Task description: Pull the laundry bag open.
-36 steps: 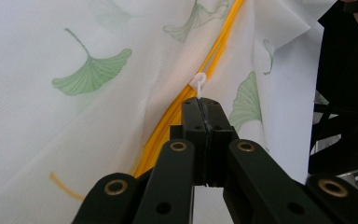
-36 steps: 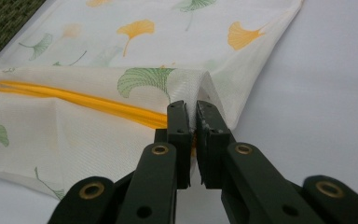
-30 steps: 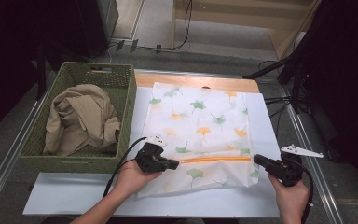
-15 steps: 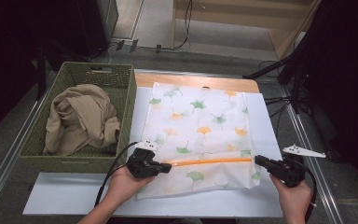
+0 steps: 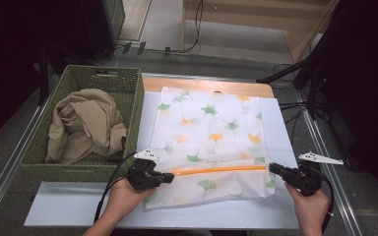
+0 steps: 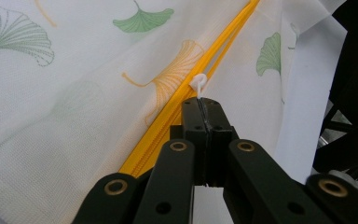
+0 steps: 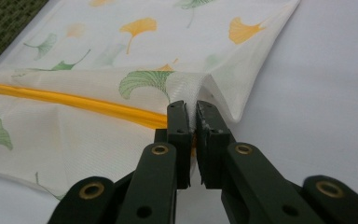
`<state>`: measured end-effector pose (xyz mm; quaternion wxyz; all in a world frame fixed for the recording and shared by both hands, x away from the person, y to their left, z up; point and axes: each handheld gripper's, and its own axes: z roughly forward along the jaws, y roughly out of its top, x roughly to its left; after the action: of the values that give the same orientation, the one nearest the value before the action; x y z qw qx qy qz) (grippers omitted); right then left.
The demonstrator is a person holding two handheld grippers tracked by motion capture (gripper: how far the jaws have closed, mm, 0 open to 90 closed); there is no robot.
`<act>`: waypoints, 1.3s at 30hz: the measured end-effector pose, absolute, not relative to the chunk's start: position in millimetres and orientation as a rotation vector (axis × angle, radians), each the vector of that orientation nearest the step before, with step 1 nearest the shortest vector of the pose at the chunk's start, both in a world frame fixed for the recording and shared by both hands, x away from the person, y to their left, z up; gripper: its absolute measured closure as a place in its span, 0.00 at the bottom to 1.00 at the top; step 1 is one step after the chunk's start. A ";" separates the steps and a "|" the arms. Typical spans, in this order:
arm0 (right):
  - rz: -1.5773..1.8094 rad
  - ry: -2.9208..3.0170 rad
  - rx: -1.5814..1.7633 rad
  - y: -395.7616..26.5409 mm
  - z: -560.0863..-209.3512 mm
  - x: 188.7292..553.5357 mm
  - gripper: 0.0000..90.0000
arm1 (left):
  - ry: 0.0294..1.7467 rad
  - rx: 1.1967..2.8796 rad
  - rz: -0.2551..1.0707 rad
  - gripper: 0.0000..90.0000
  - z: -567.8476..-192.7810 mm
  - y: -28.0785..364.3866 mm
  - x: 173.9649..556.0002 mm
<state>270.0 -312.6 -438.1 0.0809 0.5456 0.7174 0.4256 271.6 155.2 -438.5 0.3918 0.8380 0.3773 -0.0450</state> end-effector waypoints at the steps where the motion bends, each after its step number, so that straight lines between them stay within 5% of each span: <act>1: 1.265 2.151 1.630 -312.5 -439.1 271.2 0.95 | 0.958 2.137 -0.103 1.00 -438.9 155.2 271.6; 39: 1.165 1.978 1.776 -368.9 -448.2 250.8 0.95 | 0.958 2.172 -0.066 1.00 -434.5 159.4 270.5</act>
<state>250.8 -368.9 -448.2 0.1193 0.6077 0.6765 0.3985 270.5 159.4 -434.5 0.3742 0.8482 0.3741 -0.0259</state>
